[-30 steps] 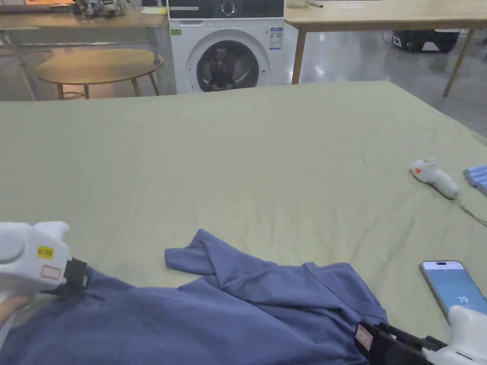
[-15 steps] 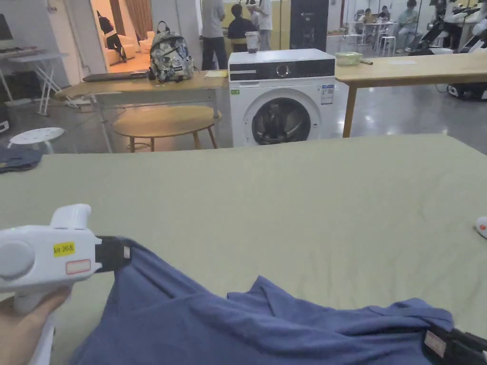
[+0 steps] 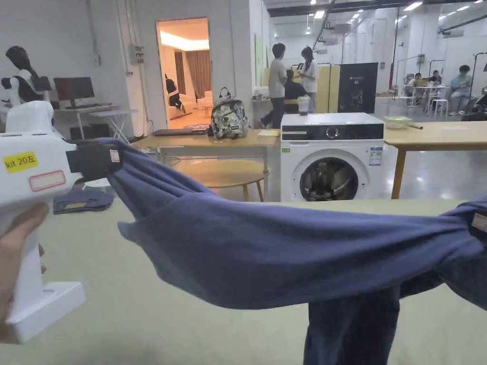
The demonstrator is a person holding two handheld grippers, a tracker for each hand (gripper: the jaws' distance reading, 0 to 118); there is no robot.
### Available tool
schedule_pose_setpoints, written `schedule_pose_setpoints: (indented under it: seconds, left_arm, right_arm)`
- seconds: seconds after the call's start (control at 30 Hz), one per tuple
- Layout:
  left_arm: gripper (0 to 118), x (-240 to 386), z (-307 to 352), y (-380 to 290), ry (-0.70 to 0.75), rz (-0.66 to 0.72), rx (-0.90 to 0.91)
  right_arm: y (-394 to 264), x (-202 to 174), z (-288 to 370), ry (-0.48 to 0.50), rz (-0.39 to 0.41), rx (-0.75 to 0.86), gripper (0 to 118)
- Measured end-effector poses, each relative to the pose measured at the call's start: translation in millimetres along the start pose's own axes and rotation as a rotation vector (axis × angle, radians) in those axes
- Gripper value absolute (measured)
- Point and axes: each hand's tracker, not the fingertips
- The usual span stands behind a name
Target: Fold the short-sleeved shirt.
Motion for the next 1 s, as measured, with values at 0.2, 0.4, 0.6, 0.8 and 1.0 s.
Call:
schedule_pose_setpoints:
  seconds: [0.2,0.4,0.6,0.8,1.0]
  left_arm:
    - [0,-10,-37,26,0.028,0.064,-0.007]
    - [0,-13,-74,28,0.025,0.079,-0.025]
    - [0,-7,-116,18,0.07,0.051,-0.075]
    - [0,-13,-148,-58,0.105,0.081,-0.211]
    - [0,-24,-128,-215,0.054,0.229,-0.447]
  right_arm:
    - [65,-9,-39,-0.025,0.053,-0.004,6]
    - [84,-9,-85,-0.082,0.127,-0.022,6]
    - [86,-1,-143,-0.123,0.129,-0.017,6]
    - [30,20,-177,-0.104,0.036,-0.118,6]
    - [-116,65,-165,-0.176,0.032,-0.339,6]
